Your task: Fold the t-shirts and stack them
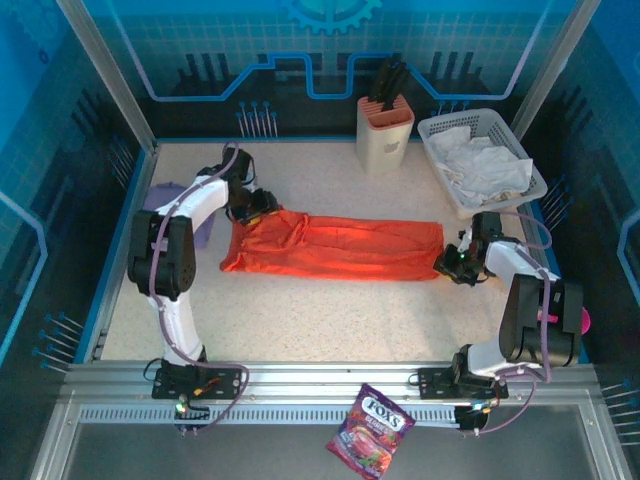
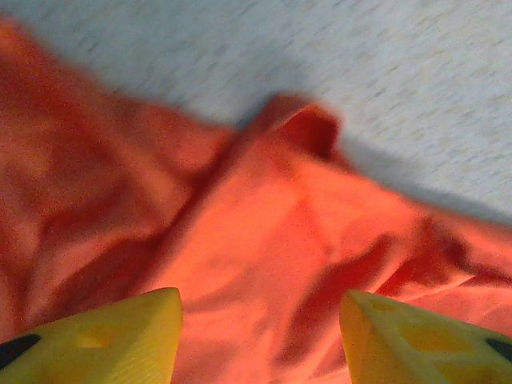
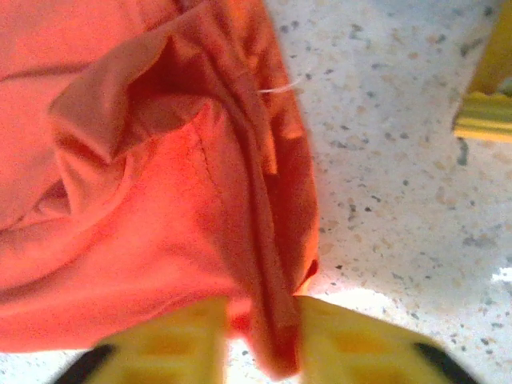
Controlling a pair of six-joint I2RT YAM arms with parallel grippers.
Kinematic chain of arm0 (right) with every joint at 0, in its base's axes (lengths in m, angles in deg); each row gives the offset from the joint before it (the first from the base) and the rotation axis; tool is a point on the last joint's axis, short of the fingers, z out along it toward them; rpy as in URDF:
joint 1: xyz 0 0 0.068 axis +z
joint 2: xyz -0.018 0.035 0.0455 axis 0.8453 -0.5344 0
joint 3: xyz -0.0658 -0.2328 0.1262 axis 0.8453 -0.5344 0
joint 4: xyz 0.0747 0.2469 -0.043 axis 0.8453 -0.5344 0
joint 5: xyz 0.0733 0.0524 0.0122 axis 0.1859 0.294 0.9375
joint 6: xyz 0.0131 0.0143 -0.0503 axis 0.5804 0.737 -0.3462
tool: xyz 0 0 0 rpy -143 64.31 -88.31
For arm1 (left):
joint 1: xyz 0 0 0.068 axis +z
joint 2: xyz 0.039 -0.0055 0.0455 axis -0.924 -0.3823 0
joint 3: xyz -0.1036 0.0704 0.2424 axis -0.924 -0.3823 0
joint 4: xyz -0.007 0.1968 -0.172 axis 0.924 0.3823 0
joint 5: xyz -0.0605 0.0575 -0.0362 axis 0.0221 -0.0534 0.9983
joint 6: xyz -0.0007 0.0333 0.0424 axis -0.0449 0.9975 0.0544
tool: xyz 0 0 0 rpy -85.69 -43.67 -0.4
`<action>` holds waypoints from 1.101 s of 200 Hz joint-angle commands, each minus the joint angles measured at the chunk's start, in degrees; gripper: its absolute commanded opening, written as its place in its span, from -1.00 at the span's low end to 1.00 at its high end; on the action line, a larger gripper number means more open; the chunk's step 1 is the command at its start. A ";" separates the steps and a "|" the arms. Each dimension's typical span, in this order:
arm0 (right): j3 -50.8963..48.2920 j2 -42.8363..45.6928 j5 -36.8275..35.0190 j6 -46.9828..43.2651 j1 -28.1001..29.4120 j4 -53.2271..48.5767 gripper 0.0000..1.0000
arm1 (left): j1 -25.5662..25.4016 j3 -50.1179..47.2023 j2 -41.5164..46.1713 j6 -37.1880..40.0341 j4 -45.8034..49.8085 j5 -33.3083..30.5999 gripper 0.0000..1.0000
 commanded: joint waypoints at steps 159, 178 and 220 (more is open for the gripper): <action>23.26 -20.14 -4.52 -2.54 17.80 5.07 0.59 | -4.02 -12.52 0.71 -14.11 -8.09 5.18 0.03; 24.39 -23.53 -4.99 -1.05 17.54 3.86 0.58 | -3.67 -10.08 -1.99 -13.09 -6.98 4.13 0.02; 21.00 -23.18 -4.15 2.55 17.17 1.60 0.49 | -2.53 3.95 -12.03 -5.57 4.79 0.49 0.00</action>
